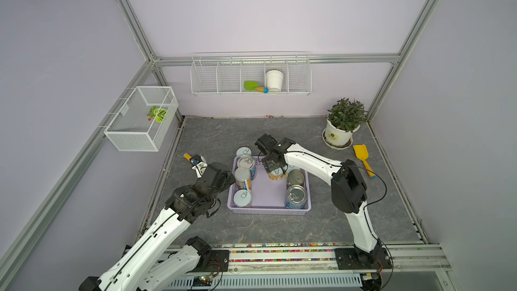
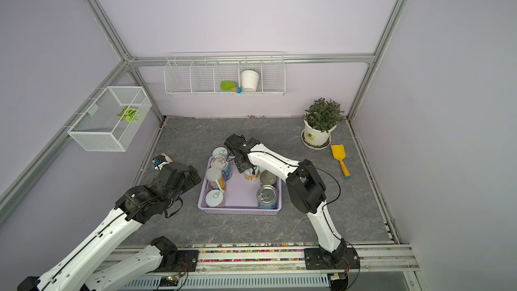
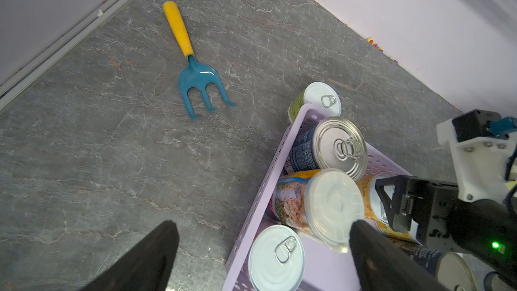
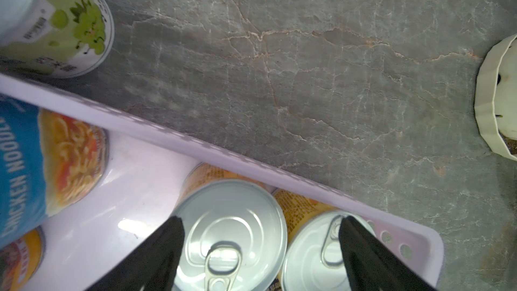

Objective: Put the canned food in the basket
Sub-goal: Place the canned food in the basket, then pick up the canned food from the center of the board.

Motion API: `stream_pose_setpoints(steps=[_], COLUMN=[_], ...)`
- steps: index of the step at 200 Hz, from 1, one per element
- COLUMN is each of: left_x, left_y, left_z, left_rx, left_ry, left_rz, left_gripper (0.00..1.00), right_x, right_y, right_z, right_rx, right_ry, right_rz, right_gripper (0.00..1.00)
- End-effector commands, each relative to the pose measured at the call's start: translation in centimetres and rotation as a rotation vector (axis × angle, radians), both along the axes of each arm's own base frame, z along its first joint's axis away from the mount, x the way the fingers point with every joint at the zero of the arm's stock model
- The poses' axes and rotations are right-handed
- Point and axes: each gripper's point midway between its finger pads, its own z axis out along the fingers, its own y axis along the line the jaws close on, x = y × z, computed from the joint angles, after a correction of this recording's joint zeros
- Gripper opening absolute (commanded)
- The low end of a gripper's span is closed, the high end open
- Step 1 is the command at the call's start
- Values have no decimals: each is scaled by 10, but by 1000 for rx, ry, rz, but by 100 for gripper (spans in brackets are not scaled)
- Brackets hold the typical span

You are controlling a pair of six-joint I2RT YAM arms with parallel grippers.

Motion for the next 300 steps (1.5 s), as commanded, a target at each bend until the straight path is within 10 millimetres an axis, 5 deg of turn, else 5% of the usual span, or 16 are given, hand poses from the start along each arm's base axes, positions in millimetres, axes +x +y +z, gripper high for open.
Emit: stream_pose_setpoints(steps=[1,37,64,97,150,177,215,262,300], left_x=[18,81,129,177,229,239,238,239,241], left_y=[-4,-27,-31,-47,-81,-98,-87,-77,-81], left_z=[9,1,-2,-19,-46,-63,-78,-100,-126], left_rx=[5,-147,-55,11,26,-8,67,139,156], left_ry=[-29,15,62,134,242,277,339,415,475], left_rz=[-2,-103,-104,-164,-276,-330,-280,-261,-294], left_gripper=[100,100,100,100,100,100,100,100,100], right_x=[-1,-18,-46,-73,-100,-111,-113,-109,-108], right_y=[3,-4,-17,-54,-124,-157,-196,-223,-228], right_z=[42,99,128,139,126,125,86,41,38], right_rx=[77,217,334,338,305,342,441,531,536], right_ry=[-67,-122,-136,-183,-283,-318,-255,-99,-96], right_rz=[20,12,24,20,-49,-104,-259,-414,-438], right_gripper=[93,94,95,96,98,98,98,98,98])
